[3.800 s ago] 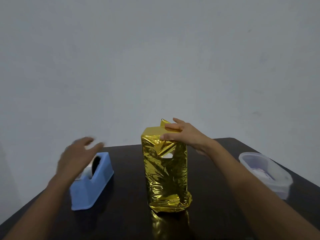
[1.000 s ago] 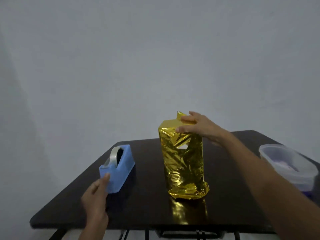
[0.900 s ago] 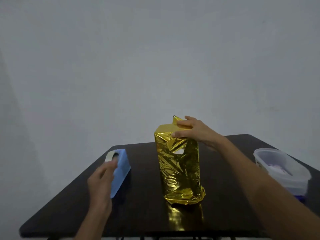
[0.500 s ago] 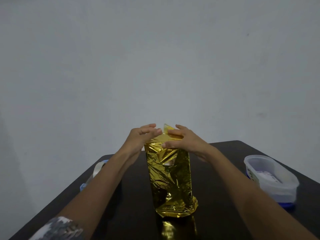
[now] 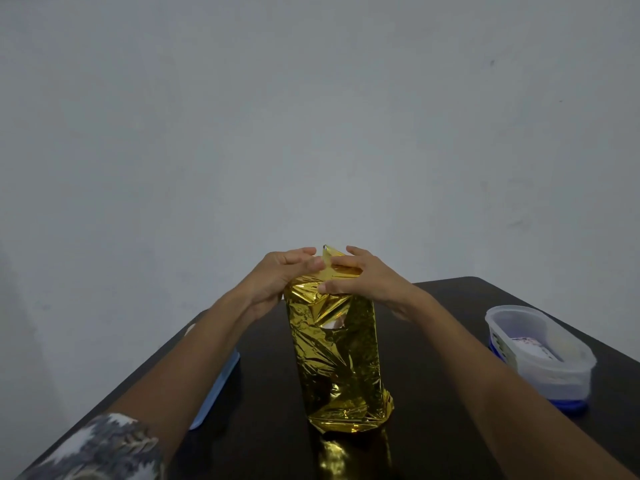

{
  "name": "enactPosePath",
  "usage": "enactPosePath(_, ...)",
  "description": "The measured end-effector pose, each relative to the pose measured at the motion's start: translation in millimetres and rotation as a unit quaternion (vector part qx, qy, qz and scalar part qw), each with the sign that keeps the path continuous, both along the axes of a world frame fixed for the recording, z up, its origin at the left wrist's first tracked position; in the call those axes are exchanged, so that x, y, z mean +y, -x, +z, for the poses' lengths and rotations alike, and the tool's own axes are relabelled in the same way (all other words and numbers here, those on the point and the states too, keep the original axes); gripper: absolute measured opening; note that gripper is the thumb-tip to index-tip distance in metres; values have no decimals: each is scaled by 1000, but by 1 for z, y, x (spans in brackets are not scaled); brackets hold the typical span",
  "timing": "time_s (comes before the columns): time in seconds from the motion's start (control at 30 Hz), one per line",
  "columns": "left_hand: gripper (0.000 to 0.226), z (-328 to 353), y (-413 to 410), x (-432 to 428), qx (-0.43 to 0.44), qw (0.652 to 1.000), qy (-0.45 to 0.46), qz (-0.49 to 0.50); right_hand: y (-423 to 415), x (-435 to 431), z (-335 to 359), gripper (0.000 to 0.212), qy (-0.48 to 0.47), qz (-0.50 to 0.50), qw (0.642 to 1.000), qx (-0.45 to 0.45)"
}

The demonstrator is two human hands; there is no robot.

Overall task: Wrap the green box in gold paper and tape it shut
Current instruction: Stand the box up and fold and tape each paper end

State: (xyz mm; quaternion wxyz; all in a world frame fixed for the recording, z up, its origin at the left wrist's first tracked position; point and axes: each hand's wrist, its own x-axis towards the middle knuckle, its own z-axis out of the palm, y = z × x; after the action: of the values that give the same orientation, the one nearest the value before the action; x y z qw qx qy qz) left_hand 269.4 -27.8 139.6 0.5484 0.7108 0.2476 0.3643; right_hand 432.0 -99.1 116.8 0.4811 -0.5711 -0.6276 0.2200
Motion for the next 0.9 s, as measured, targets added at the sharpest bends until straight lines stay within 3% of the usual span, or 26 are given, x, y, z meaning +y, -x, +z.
enactPosePath(0.17,13,-3,-5,3,-4,1000,12,8,1,0,1,75,1,0,1000,-5)
enactPosePath(0.5,34,-2,-5,3,45,999,2,21,1,1,0,74,2,9,1000,2)
enactPosePath(0.67,12,1,-5,4,74,996,-28,41,2,2,-2,103,-10,20,999,22)
enactPosePath(0.73,14,1,-5,3,76,995,-36,49,2,2,-2,106,-16,32,999,41)
enactPosePath(0.83,38,2,-6,3,75,995,-34,50,2,0,-2,108,-29,34,998,47)
enactPosePath(0.9,81,3,-6,9,94,993,-24,64,3,-2,-1,109,-37,32,998,38)
